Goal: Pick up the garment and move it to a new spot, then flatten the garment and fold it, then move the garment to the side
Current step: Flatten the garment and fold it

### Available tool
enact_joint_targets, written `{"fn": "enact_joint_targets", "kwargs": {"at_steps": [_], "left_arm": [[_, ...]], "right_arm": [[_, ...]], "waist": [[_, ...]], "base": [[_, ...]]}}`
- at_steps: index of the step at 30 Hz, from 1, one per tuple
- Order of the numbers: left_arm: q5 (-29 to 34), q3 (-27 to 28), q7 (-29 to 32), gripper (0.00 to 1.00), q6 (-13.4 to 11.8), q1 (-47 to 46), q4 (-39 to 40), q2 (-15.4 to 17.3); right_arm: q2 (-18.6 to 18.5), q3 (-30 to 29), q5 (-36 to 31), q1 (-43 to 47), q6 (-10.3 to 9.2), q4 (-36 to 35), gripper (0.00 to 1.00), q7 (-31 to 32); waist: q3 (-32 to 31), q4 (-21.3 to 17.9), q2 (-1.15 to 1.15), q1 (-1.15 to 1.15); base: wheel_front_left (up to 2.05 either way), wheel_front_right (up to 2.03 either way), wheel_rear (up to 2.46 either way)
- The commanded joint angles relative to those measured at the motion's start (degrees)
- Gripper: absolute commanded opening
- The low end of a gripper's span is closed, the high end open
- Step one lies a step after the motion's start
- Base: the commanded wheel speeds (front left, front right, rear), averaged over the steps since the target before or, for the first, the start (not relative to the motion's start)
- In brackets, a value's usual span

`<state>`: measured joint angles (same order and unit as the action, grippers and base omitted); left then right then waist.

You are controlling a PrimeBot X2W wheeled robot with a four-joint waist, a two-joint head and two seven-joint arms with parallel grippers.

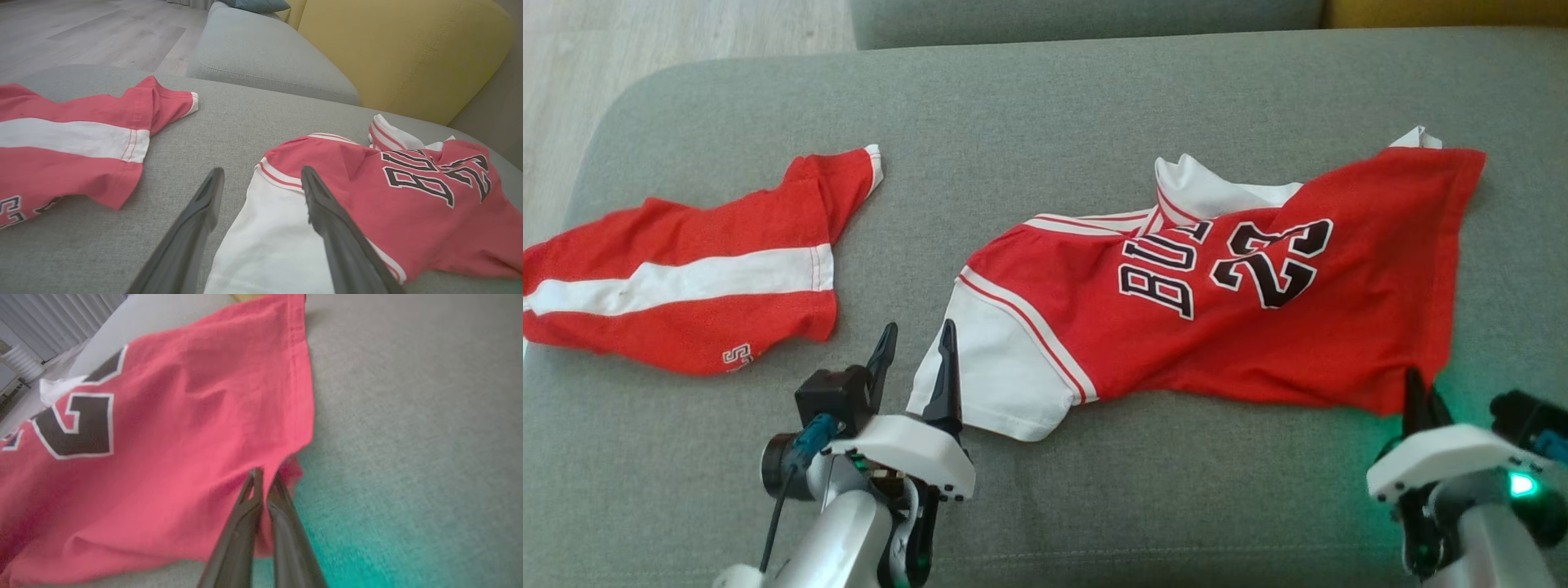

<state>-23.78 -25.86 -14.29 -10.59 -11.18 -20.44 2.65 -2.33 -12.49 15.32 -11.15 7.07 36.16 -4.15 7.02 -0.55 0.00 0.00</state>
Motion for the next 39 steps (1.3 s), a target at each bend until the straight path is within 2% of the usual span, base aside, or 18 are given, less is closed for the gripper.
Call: {"fn": "enact_joint_targets", "kwargs": {"at_steps": [1,7,14,20,26,27,28,29,39], "left_arm": [[0.4,1.6,-0.7,1.00,0.2,-1.5,1.9,0.2],[-0.2,1.6,-0.7,1.00,0.2,-1.3,1.8,0.2],[-0.7,1.3,-0.7,1.00,0.1,-1.6,2.2,0.2],[-0.9,1.3,-0.7,1.00,0.1,-2.1,2.4,0.2],[-0.8,1.1,-0.7,1.00,0.2,-2.5,2.4,0.2],[-0.8,1.0,-0.7,1.00,0.2,-2.6,2.3,0.2],[-0.9,1.0,-0.7,1.00,0.2,-2.7,2.3,0.2],[-0.9,0.9,-0.7,1.00,0.2,-2.7,2.3,0.2],[-1.3,0.8,-0.7,1.00,-0.1,-3.1,2.4,0.2]], "right_arm": [[-0.5,1.2,-0.8,-2.6,0.42,-2.4,0.00,-0.9],[-0.5,-0.4,-3.9,-4.2,0.42,-7.0,0.00,-0.4],[-0.5,-3.2,-7.7,-6.8,0.42,-11.3,0.00,4.2],[-0.7,-5.8,-13.4,-9.3,0.42,-9.2,0.00,11.1],[-1.3,-6.8,-17.0,-12.0,0.42,-5.6,0.00,15.0],[-1.5,-7.0,-17.7,-12.5,0.42,-4.7,0.04,15.8],[-1.8,-7.0,-18.5,-13.1,0.42,-4.0,0.69,16.2],[-1.8,-7.5,-18.8,-13.8,0.42,-3.4,1.00,16.1],[-3.7,-6.7,-23.2,-18.8,0.42,4.9,1.00,15.5]], "waist": [[-0.1,0.0,0.00,0.00],[-0.5,0.3,0.00,0.00],[-0.2,1.1,0.00,0.00],[0.9,2.1,0.00,0.00],[1.7,2.9,0.00,0.00],[1.8,3.0,0.00,0.00],[1.9,3.1,0.00,0.00],[2.1,3.2,0.00,0.00],[2.2,2.6,0.00,0.00]], "base": [[0.00,0.00,0.00],[0.00,0.00,0.00],[0.00,0.00,0.00],[0.00,0.00,0.00],[0.00,0.00,0.00],[0.00,0.00,0.00],[0.00,0.00,0.00],[0.00,0.00,0.00],[0.00,0.00,0.00]]}}
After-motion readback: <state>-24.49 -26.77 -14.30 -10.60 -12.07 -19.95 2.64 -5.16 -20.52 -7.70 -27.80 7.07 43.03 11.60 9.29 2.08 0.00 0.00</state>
